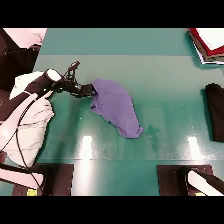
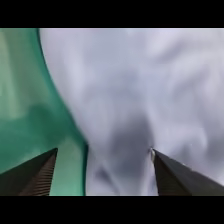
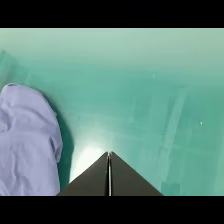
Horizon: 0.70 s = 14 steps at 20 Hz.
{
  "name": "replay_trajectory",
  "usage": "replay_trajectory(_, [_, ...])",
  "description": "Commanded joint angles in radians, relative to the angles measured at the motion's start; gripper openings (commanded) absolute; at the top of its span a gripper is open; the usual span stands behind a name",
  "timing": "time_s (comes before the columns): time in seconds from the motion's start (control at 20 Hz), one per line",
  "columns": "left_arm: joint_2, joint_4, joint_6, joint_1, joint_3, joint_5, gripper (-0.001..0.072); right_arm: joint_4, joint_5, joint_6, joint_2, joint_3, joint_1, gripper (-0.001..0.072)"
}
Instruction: Fold the shirts.
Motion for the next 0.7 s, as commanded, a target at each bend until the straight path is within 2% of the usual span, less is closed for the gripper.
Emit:
replay_trajectory(0.0, [-0.097, -0.085, 0.008, 0.002, 0.070, 0.042, 0.0706, 0.001, 0.009, 0.001, 0.000, 0.000, 0.001, 0.0016])
replay_trajectory(0.05, [-0.107, -0.092, 0.006, 0.002, 0.087, 0.043, 0.0705, 0.001, 0.010, 0.001, 0.000, 0.000, 0.001, 0.0016])
replay_trajectory(0.1, [-0.110, -0.096, 0.007, 0.002, 0.103, 0.049, 0.0577, 0.000, 0.014, 0.001, 0.000, 0.000, 0.001, 0.0016])
replay_trajectory(0.2, [-0.109, -0.097, 0.009, 0.002, 0.128, 0.059, 0.0180, 0.000, 0.038, 0.000, -0.001, -0.001, 0.000, 0.0016])
replay_trajectory(0.25, [-0.107, -0.096, 0.009, 0.002, 0.143, 0.047, 0.0033, 0.001, 0.060, 0.000, 0.002, -0.015, 0.001, 0.0016])
replay_trajectory(0.4, [-0.105, -0.056, 0.010, 0.003, 0.231, -0.095, 0.0026, 0.000, 0.116, 0.000, 0.040, -0.192, 0.009, 0.0021])
replay_trajectory(0.45, [-0.105, -0.030, 0.010, 0.003, 0.271, -0.158, 0.0026, 0.000, 0.106, 0.000, 0.064, -0.303, 0.026, 0.0115])
replay_trajectory(0.5, [-0.105, -0.018, 0.011, 0.002, 0.308, -0.217, 0.0026, 0.001, 0.085, 0.000, 0.086, -0.423, 0.050, 0.0315])
replay_trajectory(0.55, [-0.105, -0.013, 0.012, 0.002, 0.338, -0.263, 0.0026, 0.002, 0.047, 0.000, 0.109, -0.566, 0.090, 0.0484])
replay_trajectory(0.65, [-0.105, -0.003, 0.016, 0.002, 0.385, -0.316, 0.0026, 0.037, -0.086, 0.000, 0.132, -0.842, 0.200, 0.0501])
